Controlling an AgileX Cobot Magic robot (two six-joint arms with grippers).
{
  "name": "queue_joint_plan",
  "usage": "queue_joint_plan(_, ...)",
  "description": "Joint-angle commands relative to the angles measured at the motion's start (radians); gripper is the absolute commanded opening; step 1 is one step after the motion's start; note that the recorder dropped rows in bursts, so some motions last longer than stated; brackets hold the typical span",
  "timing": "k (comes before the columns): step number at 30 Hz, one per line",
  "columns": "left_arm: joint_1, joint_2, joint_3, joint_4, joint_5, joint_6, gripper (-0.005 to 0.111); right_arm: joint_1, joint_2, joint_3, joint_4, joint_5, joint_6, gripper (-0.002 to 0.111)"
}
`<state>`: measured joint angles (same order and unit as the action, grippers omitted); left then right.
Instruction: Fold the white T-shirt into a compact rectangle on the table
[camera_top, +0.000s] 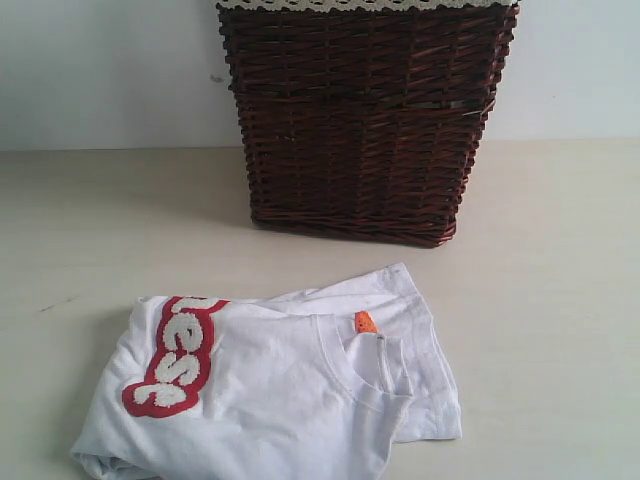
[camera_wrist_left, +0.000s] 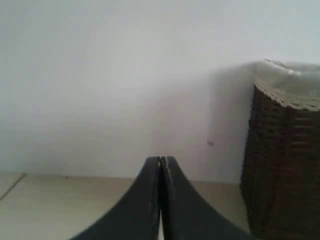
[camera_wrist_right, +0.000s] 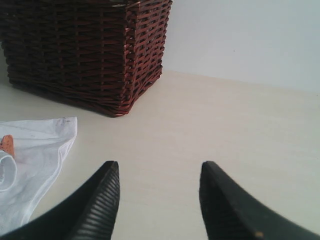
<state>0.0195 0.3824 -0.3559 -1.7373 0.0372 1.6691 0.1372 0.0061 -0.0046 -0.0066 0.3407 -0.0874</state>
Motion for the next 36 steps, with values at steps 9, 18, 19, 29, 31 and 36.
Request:
queue_joint_plan(9, -0.006, -0.164, 0.332, 0.008, 0.097, -0.002, 0.0, -0.006, -0.006, 0.005, 0.0, -0.013, -0.004, 0.049)
queue_joint_plan(18, -0.006, -0.164, 0.356, 0.074, 0.221, -0.002, 0.0, -0.006, -0.006, 0.005, 0.0, -0.013, -0.004, 0.049)
queue_joint_plan(19, -0.006, -0.164, 0.356, 0.096, 0.223, -0.002, 0.0, -0.006, -0.006, 0.005, 0.0, -0.013, -0.004, 0.049)
queue_joint_plan(29, -0.005, -0.164, 0.356, 0.119, 0.203, -0.002, 0.0, -0.006, -0.006, 0.005, 0.0, -0.013, -0.004, 0.049)
queue_joint_plan(31, -0.005, -0.164, 0.356, 0.129, 0.147, -0.002, 0.0, -0.006, -0.006, 0.005, 0.0, -0.013, -0.004, 0.049)
queue_joint_plan(36, -0.005, -0.164, 0.356, 0.139, 0.042, -0.002, 0.0, -0.006, -0.006, 0.005, 0.0, -0.013, -0.004, 0.049)
